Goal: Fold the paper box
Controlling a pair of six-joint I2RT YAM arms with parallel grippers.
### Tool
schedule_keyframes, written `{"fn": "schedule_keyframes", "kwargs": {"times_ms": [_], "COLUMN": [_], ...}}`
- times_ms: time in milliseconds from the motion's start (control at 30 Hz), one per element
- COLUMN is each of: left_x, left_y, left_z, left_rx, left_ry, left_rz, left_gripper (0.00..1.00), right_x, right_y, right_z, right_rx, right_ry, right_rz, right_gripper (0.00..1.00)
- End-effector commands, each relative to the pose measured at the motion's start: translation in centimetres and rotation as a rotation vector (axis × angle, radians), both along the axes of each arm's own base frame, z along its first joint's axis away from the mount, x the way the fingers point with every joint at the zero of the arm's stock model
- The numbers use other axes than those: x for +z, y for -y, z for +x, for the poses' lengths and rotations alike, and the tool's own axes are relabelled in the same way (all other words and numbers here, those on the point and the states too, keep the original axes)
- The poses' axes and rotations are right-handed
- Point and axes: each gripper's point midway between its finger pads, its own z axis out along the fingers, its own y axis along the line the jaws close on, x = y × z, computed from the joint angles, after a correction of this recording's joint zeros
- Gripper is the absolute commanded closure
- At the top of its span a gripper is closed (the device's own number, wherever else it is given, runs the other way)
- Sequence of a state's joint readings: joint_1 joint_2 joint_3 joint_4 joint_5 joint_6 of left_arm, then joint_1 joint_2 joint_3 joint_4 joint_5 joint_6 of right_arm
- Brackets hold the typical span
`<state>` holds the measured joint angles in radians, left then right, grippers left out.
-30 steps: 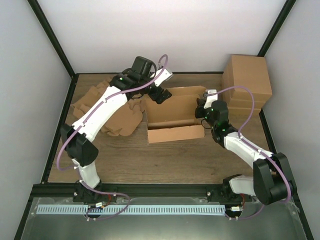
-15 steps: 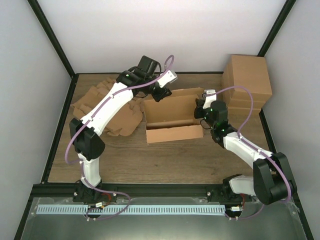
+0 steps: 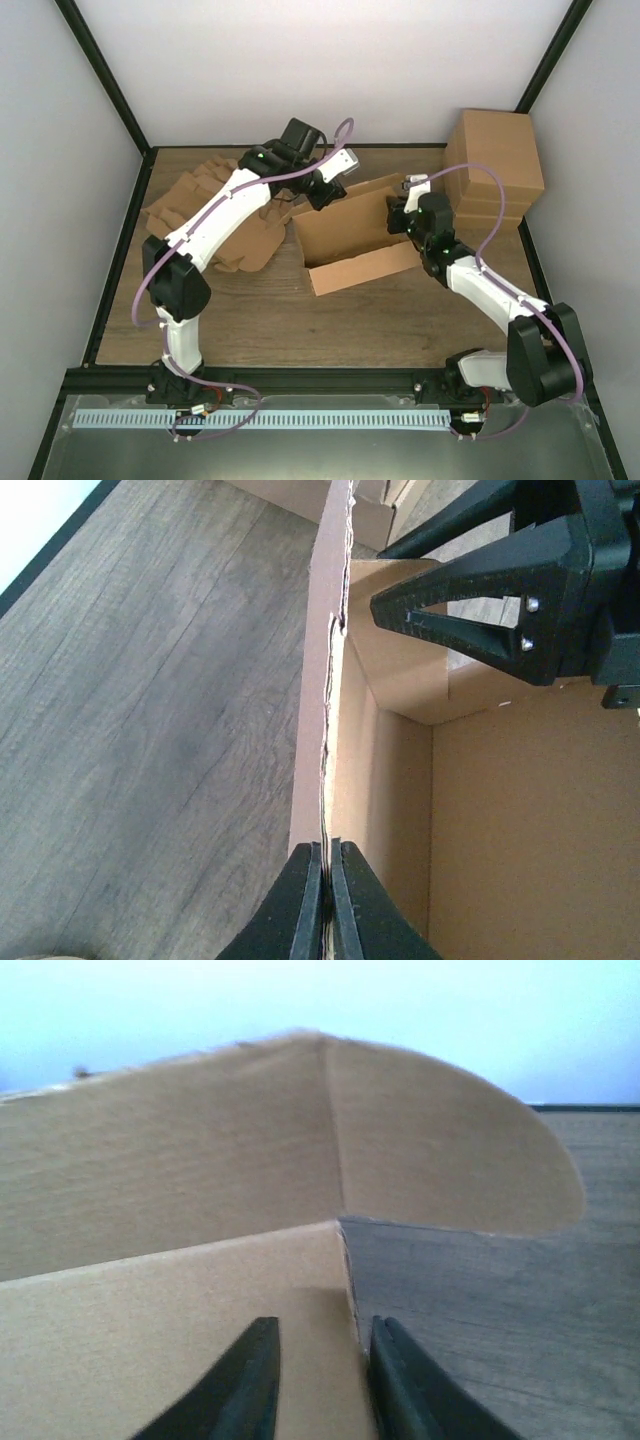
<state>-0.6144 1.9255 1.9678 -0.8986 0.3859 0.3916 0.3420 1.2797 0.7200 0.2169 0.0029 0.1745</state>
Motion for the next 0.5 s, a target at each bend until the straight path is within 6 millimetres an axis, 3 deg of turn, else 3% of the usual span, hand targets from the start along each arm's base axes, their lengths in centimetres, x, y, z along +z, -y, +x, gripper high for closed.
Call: {"fn": "schedule_keyframes", "kwargs": {"times_ms": [0,67,300,467], "left_x": [-2.5,-2.7,-2.9,-2.6], "left_y": [0.3,0.3,0.3,0.3], "left_z": [-1.9,-2.1,-2.4,-2.4], "left_rx": [-0.019,-0.017,-0.007,-0.001], "left_ry": [-0.089,-0.090,-0.090,-0.088], "left_rz": [0.036,0.039,0.047,0.036], "left_gripper": [0.96,0.96,0.96,0.96], "right_x": [1.5,1.9,4.8,6.7], "right_y": [-0.4,-0.2,0.7,0.7], "right_z": [-0.3,-0.6,-2.5,-5.7], "right_rx": [0.010,0.002,-0.018,0.020], "right_ry": [-0.017,-0.038,-0.128,-0.207], "right_rz": [0.006,0.000,-0.021,0.031], "right_gripper": [0.66,0.54,0.41,0.37]}}
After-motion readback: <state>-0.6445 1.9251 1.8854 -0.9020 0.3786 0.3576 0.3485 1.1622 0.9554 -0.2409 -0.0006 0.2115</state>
